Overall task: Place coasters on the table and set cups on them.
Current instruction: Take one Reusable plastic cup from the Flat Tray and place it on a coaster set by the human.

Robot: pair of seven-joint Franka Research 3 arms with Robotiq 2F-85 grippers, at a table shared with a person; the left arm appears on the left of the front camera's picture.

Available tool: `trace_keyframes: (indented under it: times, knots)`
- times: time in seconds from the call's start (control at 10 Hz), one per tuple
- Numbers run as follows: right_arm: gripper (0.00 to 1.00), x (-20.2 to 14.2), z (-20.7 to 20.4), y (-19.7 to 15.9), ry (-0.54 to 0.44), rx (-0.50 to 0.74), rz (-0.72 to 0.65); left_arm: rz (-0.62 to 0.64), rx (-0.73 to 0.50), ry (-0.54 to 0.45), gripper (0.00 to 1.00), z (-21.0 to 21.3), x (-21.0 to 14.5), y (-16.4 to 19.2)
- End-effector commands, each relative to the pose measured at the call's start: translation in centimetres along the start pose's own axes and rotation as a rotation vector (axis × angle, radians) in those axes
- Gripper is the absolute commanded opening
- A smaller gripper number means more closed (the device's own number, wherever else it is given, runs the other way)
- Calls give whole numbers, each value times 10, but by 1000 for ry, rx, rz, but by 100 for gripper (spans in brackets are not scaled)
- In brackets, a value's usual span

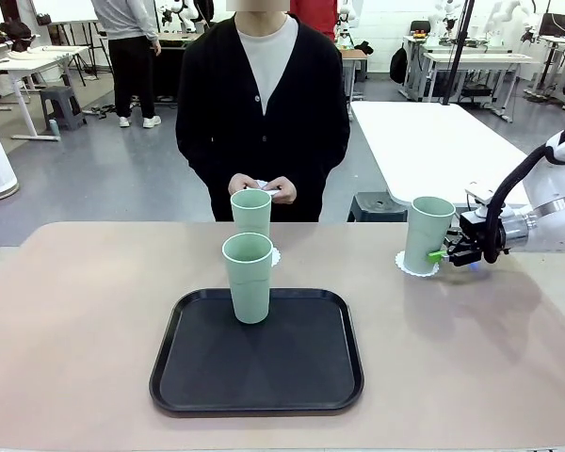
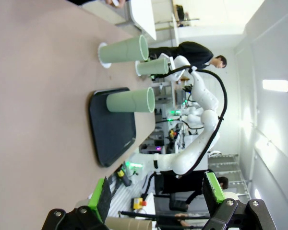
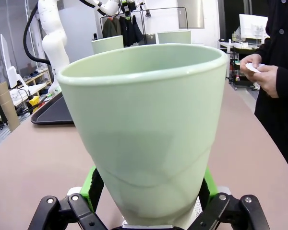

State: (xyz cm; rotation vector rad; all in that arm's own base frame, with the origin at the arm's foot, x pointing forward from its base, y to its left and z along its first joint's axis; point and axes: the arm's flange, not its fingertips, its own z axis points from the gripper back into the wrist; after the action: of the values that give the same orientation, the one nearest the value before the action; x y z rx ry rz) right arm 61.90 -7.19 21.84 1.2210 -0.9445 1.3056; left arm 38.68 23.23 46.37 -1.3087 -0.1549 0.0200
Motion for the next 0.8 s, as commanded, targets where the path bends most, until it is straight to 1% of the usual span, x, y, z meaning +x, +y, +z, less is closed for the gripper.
trace_keyframes:
  times: [0.0,0.3,0.7]
  knots:
    - [100,0,6,-6,37,10,-18,-4,-7,-8,100,1,0,-2]
    - [100,1,14,-10,33,-40,-1,-4,-7,-8,100,1,0,-2]
    - [100,2,21,-10,39,-59,1,-4,-7,-8,100,1,0,-2]
